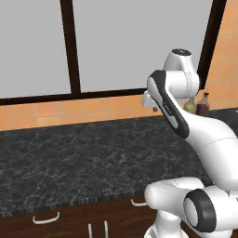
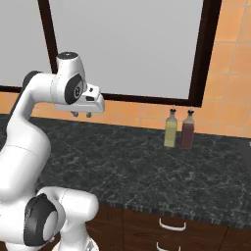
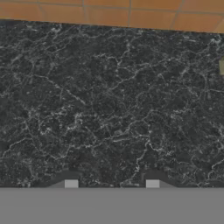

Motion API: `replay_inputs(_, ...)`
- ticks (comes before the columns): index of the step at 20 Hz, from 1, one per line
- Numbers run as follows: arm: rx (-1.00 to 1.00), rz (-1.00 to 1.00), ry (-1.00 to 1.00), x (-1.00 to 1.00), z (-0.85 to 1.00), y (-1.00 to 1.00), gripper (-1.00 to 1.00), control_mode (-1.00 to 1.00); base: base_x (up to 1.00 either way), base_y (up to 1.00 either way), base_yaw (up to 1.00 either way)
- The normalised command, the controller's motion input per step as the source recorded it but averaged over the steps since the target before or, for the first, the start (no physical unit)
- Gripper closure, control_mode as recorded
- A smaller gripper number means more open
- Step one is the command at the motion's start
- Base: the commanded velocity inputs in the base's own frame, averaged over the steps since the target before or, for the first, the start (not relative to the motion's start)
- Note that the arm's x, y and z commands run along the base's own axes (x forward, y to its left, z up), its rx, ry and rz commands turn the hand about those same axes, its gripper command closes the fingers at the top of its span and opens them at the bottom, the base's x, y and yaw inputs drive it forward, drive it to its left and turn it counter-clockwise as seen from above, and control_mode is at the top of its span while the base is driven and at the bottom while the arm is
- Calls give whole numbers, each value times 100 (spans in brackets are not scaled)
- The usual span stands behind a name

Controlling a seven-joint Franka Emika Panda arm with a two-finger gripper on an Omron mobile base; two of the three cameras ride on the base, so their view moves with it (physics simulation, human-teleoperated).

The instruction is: Take a straw from the drawer in front and place it inside the glass cup on the dining counter.

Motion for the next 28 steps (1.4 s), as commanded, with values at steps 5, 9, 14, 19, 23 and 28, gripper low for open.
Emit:
replay_inputs(5,0,0,0,0,0,0,-100,100,-11,0,0)
replay_inputs(9,0,0,0,0,0,0,-100,100,-89,-1,5)
replay_inputs(14,0,0,0,0,0,0,-100,100,-46,-38,26)
replay_inputs(19,0,0,0,0,0,0,-100,100,-1,-78,62)
replay_inputs(23,0,0,0,0,0,0,-100,100,0,-68,71)
replay_inputs(28,0,0,0,0,0,0,-100,100,-1,-65,73)
